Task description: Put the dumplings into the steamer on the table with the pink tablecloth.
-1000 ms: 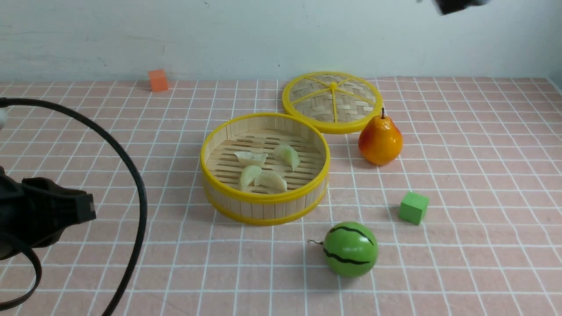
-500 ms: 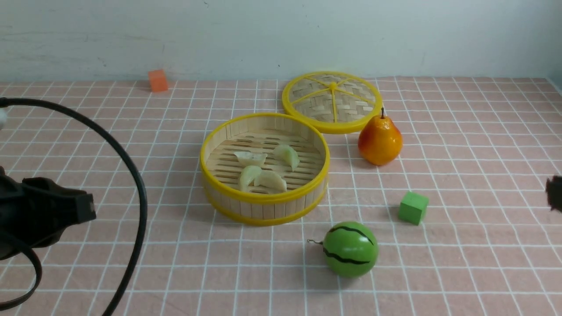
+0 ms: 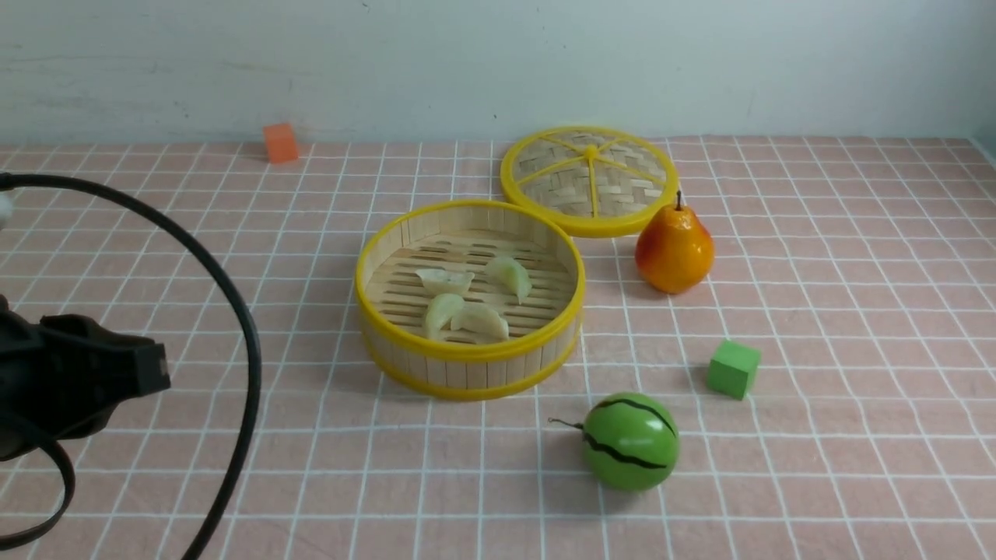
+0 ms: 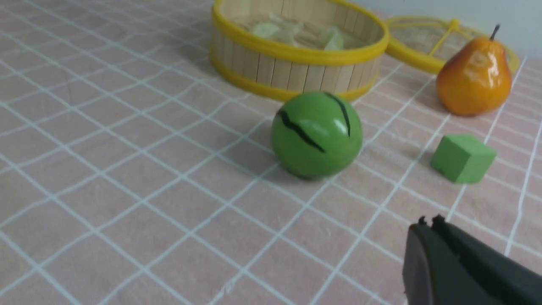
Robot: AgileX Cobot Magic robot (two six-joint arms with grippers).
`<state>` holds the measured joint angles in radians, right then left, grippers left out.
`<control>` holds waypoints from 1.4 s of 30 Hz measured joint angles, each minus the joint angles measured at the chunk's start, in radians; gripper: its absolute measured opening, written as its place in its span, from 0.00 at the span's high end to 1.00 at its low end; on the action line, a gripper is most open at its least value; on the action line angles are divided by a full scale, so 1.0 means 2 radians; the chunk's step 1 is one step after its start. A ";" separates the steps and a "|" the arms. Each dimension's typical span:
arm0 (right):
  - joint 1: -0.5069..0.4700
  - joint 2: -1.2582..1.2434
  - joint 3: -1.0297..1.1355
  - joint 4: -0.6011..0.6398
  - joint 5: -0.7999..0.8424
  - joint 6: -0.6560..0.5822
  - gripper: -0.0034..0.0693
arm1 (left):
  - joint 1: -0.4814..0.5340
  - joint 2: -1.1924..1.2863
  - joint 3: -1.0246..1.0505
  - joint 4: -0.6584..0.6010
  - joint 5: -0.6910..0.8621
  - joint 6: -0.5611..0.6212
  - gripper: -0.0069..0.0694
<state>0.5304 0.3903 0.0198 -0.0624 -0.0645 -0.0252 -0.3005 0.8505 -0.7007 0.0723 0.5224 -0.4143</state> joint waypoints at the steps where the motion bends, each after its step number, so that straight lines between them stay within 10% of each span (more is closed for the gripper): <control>1: 0.000 -0.006 0.002 0.000 0.006 0.000 0.97 | 0.000 0.000 0.000 0.000 0.000 0.000 0.72; 20: -0.207 -0.200 -0.002 0.002 0.227 0.000 0.97 | 0.000 0.012 0.000 0.000 0.002 0.000 0.72; 42: -0.215 -0.200 -0.003 0.000 0.230 0.000 0.95 | 0.000 0.032 0.000 0.000 0.004 0.000 0.69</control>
<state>0.1006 -0.0105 0.0144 -0.0614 0.3949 -0.0252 -0.3005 0.9148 -0.7007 0.0721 0.5314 -0.4143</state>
